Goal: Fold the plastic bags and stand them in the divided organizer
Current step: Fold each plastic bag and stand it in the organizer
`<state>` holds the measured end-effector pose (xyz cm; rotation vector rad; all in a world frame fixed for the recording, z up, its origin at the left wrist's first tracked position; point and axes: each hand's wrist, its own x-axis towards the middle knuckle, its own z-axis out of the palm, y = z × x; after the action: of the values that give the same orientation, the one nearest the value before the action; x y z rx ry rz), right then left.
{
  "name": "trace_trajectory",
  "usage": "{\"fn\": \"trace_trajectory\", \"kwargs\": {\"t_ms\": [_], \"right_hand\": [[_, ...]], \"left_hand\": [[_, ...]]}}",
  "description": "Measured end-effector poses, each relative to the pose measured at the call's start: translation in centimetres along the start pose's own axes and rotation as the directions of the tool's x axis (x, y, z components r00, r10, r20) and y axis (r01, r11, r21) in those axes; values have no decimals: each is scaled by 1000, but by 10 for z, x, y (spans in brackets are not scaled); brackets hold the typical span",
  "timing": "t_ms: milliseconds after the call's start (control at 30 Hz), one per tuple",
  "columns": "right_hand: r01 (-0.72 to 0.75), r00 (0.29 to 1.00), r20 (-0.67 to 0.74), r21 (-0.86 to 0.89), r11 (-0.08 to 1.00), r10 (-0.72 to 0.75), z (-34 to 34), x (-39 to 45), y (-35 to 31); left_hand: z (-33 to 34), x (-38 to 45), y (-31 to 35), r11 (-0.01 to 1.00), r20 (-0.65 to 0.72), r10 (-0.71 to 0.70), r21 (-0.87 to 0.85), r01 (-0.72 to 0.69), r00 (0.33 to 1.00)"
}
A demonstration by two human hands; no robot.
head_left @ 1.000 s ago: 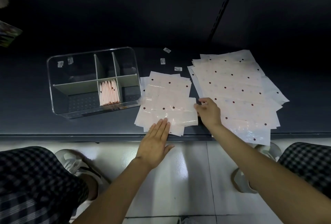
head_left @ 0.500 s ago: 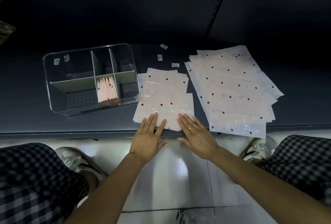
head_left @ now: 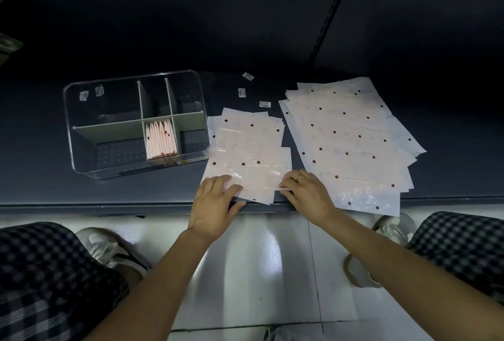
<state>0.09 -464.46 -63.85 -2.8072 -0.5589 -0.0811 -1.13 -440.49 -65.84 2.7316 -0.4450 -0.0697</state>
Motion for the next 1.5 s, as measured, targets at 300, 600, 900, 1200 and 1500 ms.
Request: {"fn": "trace_trajectory", "kwargs": {"t_ms": [300,600,900,1200,1500], "right_hand": [[180,983,83,-242,953,-165,-7,17,-2],[222,975,77,-303,927,-209,-9,24,-11],[-190,911,411,325,926,42,-21,22,8],[-524,846,416,532,665,333,-14,32,22],[-665,746,326,400,631,580,3,44,18]], "left_hand": [[2,13,1,1000,24,-21,-21,21,999],[-1,19,-1,998,67,-35,-46,38,997],[-15,32,-12,966,52,-42,-255,54,998],[-18,46,-11,782,134,-374,-486,390,918],[-18,46,36,997,-270,-46,-77,26,962]]}}
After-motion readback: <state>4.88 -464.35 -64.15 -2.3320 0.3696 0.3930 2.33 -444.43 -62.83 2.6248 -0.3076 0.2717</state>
